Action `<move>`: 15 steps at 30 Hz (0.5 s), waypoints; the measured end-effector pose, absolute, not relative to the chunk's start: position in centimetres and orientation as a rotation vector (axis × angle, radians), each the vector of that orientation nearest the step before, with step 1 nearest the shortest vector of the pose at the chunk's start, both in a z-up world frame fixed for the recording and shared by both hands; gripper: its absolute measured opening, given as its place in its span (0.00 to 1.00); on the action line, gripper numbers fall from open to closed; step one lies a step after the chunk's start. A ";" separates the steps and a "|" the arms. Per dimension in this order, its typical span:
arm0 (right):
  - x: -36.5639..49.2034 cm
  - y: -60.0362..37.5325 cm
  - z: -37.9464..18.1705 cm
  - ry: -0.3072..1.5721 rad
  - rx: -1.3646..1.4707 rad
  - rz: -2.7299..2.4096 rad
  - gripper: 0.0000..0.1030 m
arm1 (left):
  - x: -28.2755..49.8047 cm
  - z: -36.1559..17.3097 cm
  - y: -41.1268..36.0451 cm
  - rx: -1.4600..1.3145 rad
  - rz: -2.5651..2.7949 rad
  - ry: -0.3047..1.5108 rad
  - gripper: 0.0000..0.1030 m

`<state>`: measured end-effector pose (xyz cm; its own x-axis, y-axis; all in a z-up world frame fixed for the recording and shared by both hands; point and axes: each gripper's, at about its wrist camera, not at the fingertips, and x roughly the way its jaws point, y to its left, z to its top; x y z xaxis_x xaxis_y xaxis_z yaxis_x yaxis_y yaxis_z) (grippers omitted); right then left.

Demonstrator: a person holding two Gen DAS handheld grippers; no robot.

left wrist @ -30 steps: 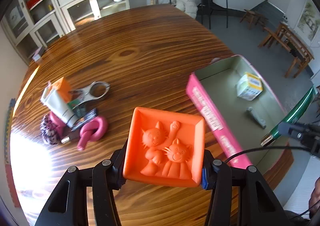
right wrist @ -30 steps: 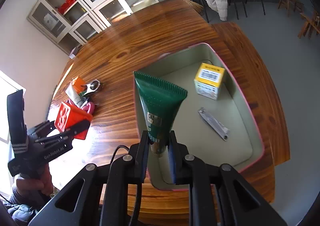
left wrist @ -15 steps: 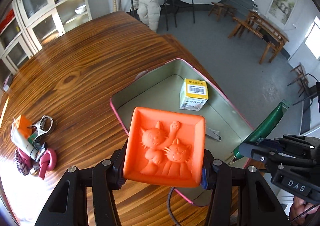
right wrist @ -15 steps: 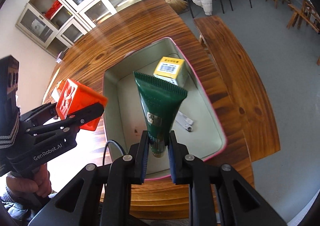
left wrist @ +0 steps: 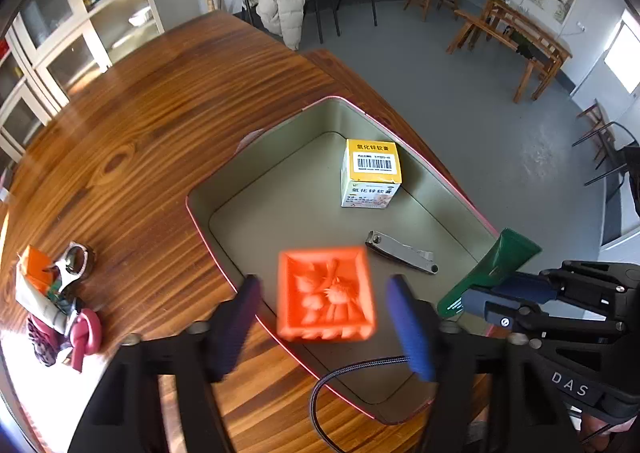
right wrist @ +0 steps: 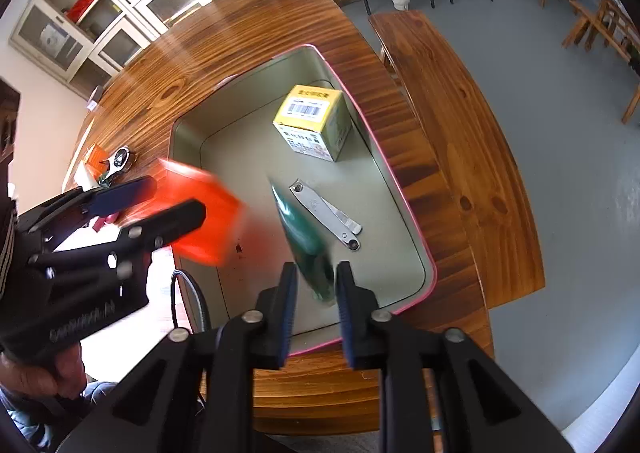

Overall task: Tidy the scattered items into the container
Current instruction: 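Carry the orange cube and green tube over the pink tin and release both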

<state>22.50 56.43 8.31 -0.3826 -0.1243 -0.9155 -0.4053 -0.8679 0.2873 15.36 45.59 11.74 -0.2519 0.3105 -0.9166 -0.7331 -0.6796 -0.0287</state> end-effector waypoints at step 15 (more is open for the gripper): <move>22.9 57.1 8.1 0.745 -1.574 2.316 0.77 | 13.7 11.6 42.4 -1.393 2.081 0.442 0.80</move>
